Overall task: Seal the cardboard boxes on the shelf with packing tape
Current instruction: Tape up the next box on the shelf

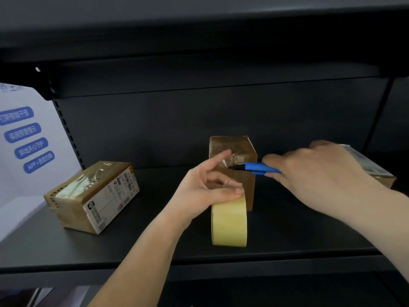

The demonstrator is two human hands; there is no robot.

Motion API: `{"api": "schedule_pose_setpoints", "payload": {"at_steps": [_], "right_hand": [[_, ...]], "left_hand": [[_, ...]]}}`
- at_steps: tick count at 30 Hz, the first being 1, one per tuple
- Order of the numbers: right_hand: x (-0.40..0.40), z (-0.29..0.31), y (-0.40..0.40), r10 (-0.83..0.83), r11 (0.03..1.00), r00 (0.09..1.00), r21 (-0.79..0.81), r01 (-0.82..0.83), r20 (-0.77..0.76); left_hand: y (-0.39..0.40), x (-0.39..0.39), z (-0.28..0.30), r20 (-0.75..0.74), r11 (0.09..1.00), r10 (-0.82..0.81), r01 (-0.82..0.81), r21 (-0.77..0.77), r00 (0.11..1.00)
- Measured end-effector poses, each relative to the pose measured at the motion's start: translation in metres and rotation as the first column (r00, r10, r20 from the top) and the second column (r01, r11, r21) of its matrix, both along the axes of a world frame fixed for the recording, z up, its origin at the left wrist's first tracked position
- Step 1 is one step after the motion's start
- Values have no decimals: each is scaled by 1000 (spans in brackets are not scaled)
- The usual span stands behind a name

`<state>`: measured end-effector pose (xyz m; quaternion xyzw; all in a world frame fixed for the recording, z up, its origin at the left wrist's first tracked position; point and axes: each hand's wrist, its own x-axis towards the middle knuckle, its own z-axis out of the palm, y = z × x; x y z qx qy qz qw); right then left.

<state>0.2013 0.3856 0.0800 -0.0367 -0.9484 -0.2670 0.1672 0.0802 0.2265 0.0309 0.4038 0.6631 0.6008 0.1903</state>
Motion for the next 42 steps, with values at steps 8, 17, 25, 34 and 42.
{"api": "schedule_pose_setpoints", "payload": {"at_steps": [8,17,25,34,42], "right_hand": [[13,7,17,-75,946,988,-303,113,135],[1,-64,42,-207,572,890,-688,447,406],[-42,-10,10,112,689,921,-639,-343,-374],[-93,-31,12,201,747,946,-585,-317,-256],[-99,-28,-2,238,792,956,-534,-294,-173]], "left_hand": [[1,0,3,32,1000,-8,9,-12,999],[3,1,0,25,1000,-14,14,5,1000],[3,0,-3,18,1000,-20,20,23,1000],[-6,1,-15,18,1000,17,-17,16,1000],[-36,-6,-13,-20,995,88,-87,38,996]]}}
